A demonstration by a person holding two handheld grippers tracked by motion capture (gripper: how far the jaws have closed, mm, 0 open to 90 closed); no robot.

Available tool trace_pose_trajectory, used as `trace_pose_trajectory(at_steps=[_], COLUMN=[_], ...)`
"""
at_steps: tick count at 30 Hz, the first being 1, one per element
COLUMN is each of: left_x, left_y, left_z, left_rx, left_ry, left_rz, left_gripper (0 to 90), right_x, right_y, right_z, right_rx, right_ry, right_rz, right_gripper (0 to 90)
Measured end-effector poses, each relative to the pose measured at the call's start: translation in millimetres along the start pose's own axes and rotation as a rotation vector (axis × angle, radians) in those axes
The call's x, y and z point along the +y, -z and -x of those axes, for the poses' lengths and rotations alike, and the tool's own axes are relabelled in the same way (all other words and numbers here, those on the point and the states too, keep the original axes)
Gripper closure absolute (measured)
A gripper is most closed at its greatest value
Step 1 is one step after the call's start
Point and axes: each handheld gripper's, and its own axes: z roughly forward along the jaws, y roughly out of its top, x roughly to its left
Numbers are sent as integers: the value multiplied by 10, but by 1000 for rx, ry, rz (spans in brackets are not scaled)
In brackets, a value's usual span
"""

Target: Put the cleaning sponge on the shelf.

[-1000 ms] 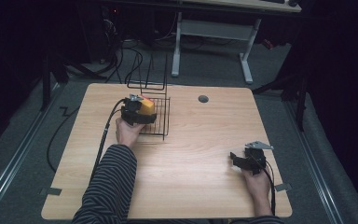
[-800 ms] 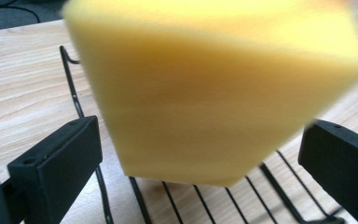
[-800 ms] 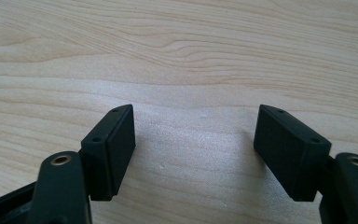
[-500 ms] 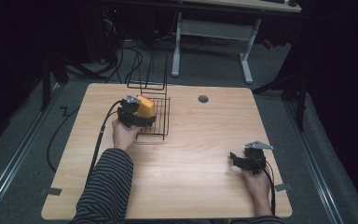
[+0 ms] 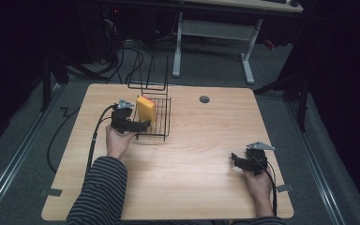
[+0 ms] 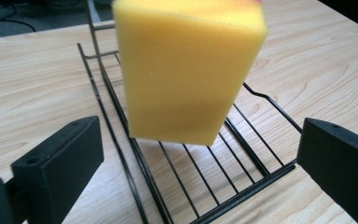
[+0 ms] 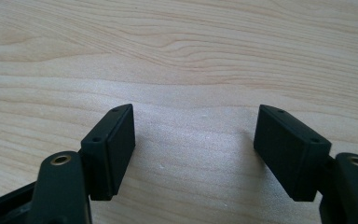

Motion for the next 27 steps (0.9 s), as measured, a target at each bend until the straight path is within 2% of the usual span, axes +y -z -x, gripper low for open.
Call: trace_pose_trajectory(at_steps=[2, 9, 27], left_x=[-11, -5, 29], left_y=[53, 196, 444], left_z=[-3, 5, 34], left_rx=[-6, 3, 9], left_ry=[4, -24, -29], left_rz=[14, 22, 66], left_gripper=[22, 29, 45], right_x=[0, 0, 0], right_y=[0, 0, 1], right_z=[0, 0, -2], right_rx=[0, 0, 0], right_ry=[0, 0, -1], right_rz=[0, 0, 0], right_gripper=[295, 296, 295])
